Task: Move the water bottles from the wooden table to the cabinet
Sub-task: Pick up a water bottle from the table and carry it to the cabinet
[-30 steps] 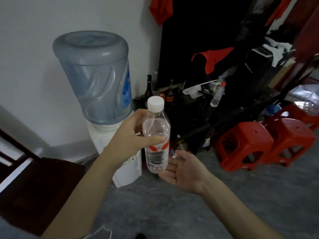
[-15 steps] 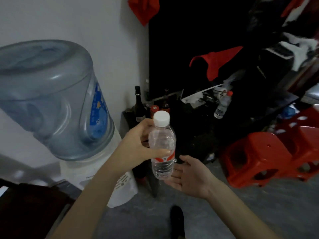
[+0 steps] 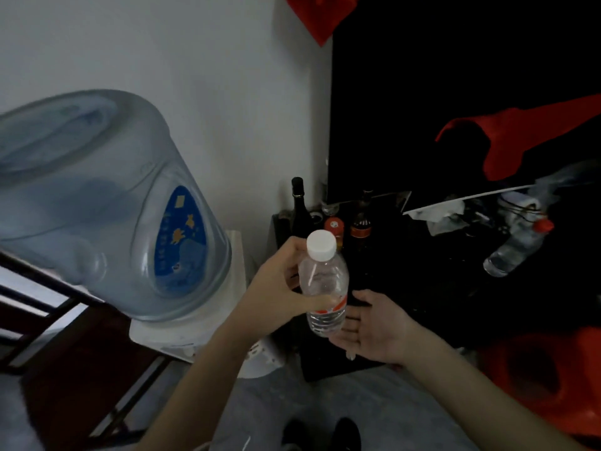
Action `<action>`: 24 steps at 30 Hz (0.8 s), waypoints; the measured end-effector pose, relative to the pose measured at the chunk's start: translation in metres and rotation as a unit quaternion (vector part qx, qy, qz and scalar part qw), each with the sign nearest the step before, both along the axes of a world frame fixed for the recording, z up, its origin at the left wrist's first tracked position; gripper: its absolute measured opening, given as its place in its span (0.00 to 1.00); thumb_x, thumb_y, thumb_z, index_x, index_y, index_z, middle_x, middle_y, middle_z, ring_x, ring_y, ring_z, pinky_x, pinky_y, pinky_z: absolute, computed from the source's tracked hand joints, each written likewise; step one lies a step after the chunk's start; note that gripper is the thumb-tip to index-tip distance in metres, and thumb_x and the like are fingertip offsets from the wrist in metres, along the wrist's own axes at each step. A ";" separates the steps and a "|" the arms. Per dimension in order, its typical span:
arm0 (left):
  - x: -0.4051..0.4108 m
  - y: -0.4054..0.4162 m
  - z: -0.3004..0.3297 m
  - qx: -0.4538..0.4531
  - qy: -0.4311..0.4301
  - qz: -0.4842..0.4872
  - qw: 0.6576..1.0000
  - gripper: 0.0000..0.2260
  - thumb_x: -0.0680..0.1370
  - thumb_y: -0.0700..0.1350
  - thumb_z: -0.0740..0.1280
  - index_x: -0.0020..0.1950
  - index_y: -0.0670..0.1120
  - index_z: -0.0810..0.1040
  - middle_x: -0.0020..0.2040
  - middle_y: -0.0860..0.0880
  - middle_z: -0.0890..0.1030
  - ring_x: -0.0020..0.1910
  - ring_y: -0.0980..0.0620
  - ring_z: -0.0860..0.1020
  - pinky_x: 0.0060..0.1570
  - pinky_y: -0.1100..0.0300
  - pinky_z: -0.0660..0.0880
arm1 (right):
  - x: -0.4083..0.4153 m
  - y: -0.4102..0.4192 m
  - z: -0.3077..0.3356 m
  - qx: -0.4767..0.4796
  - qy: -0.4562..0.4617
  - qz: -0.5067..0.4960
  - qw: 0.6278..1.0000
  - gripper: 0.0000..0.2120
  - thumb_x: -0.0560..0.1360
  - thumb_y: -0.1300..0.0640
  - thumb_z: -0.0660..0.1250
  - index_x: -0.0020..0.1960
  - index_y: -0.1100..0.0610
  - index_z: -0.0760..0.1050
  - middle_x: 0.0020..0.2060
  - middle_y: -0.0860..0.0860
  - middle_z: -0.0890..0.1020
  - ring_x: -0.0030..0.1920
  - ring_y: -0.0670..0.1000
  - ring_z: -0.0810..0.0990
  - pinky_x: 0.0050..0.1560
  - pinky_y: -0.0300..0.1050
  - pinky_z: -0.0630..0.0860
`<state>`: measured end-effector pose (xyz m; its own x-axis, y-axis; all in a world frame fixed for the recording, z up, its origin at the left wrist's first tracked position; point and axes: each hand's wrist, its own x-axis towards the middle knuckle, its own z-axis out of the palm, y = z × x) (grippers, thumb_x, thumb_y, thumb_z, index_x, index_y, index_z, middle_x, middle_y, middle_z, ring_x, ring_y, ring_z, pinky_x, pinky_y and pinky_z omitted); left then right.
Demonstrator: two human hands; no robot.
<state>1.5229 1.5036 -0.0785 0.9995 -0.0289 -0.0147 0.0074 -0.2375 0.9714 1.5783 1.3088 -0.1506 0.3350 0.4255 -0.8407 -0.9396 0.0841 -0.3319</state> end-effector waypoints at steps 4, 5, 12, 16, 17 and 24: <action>0.019 0.009 -0.025 0.013 -0.002 0.024 1.000 0.28 0.68 0.46 0.82 0.64 0.54 0.75 0.59 0.51 0.83 0.60 0.49 0.83 0.60 0.48 0.81 | 0.026 0.016 -0.026 0.001 0.026 0.008 1.000 0.24 0.80 0.46 0.59 0.60 0.66 0.77 0.50 0.64 0.84 0.56 0.62 0.80 0.55 0.55 0.77; 0.025 0.012 -0.032 0.016 -0.001 0.029 0.999 0.28 0.68 0.46 0.82 0.63 0.54 0.75 0.58 0.52 0.83 0.60 0.49 0.83 0.60 0.49 0.81 | 0.031 0.021 -0.032 -0.001 0.032 0.008 0.999 0.24 0.80 0.46 0.58 0.59 0.66 0.78 0.49 0.64 0.84 0.55 0.62 0.80 0.53 0.54 0.77; 0.063 0.032 -0.098 0.036 0.016 0.075 0.996 0.26 0.69 0.45 0.83 0.59 0.59 0.74 0.54 0.60 0.82 0.54 0.61 0.82 0.49 0.68 0.78 | 0.079 0.062 -0.098 -0.009 0.088 -0.036 0.995 0.23 0.82 0.47 0.57 0.63 0.65 0.75 0.54 0.63 0.81 0.52 0.60 0.79 0.62 0.52 0.73; 0.090 0.041 -0.139 0.028 0.041 0.076 0.996 0.25 0.70 0.43 0.81 0.59 0.60 0.73 0.54 0.62 0.81 0.55 0.62 0.81 0.50 0.70 0.77 | 0.101 0.088 -0.137 -0.032 0.107 -0.049 0.993 0.19 0.83 0.49 0.56 0.61 0.64 0.75 0.51 0.61 0.79 0.47 0.58 0.78 0.48 0.49 0.75; 0.096 0.044 -0.149 0.026 0.044 0.074 0.996 0.26 0.70 0.42 0.81 0.59 0.60 0.73 0.55 0.62 0.81 0.55 0.62 0.81 0.49 0.70 0.76 | 0.106 0.094 -0.145 -0.039 0.111 -0.059 0.991 0.18 0.83 0.50 0.56 0.61 0.63 0.74 0.50 0.61 0.79 0.47 0.57 0.78 0.45 0.48 0.75; 0.138 0.053 -0.205 0.013 0.044 0.082 0.996 0.26 0.71 0.39 0.80 0.62 0.52 0.71 0.56 0.62 0.80 0.58 0.60 0.81 0.52 0.69 0.76 | 0.147 0.106 -0.174 -0.103 0.107 -0.105 0.983 0.26 0.84 0.45 0.50 0.70 0.64 0.69 0.71 0.61 0.70 0.73 0.58 0.66 0.73 0.51 0.62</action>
<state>1.6612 1.5562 -0.2832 0.9855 0.1371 -0.1002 0.1325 -0.2519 0.9587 1.7253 1.4153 -0.3246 0.2034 0.1785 -0.9627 -0.9590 0.2347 -0.1590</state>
